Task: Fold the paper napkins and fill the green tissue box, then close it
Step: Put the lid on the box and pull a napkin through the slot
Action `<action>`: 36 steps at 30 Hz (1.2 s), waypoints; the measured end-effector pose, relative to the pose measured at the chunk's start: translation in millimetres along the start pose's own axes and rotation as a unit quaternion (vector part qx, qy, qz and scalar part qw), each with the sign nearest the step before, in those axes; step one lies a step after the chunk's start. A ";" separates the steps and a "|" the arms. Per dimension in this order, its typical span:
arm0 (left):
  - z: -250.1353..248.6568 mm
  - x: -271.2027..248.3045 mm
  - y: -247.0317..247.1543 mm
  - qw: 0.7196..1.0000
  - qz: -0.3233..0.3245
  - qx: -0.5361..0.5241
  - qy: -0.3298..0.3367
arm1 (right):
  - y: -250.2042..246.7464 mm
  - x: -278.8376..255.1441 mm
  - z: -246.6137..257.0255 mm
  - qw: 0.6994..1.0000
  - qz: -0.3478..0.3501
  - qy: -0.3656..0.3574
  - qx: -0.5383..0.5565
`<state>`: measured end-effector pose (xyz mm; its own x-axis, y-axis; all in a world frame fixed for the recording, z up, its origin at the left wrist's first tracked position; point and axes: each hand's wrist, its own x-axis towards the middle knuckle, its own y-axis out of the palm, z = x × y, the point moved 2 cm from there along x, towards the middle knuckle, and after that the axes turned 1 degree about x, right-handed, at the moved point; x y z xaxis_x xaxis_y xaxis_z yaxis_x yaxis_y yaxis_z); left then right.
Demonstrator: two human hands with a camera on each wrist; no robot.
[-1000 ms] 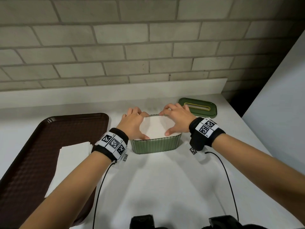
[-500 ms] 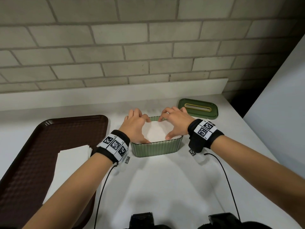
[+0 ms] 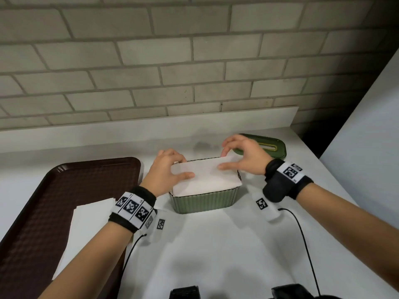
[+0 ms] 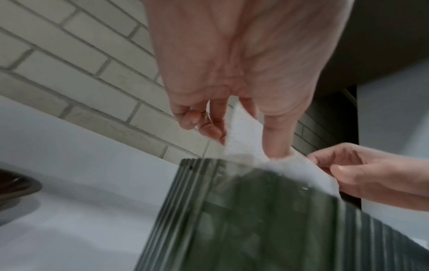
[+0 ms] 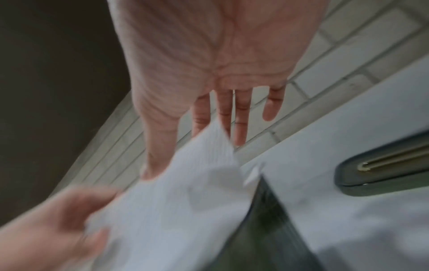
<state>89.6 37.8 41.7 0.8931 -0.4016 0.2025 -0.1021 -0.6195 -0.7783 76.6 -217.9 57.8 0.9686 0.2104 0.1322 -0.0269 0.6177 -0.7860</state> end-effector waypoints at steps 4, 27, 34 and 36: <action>9.0 -3.5 -0.3 0.997 -0.026 -0.067 -0.003 | -40.0 14.6 -44.9 0.994 -0.074 0.082 -0.004; 12.9 -19.7 29.9 0.912 -0.119 -0.374 -0.122 | -32.7 36.5 -182.4 0.924 0.073 0.290 -0.237; 17.8 -19.4 37.6 0.921 -0.108 -0.358 -0.108 | -43.6 22.2 -153.9 0.962 -0.018 0.273 -0.011; 19.6 -18.7 37.3 0.927 -0.120 -0.344 -0.088 | -47.1 21.6 -128.1 0.964 -0.032 0.218 0.152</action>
<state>77.7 35.4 -2.7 0.9777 -0.1183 0.1737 -0.0929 -0.9846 -0.1479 130.5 -339.5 20.2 0.9808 -0.1323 -0.1432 0.0293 0.8263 -0.5625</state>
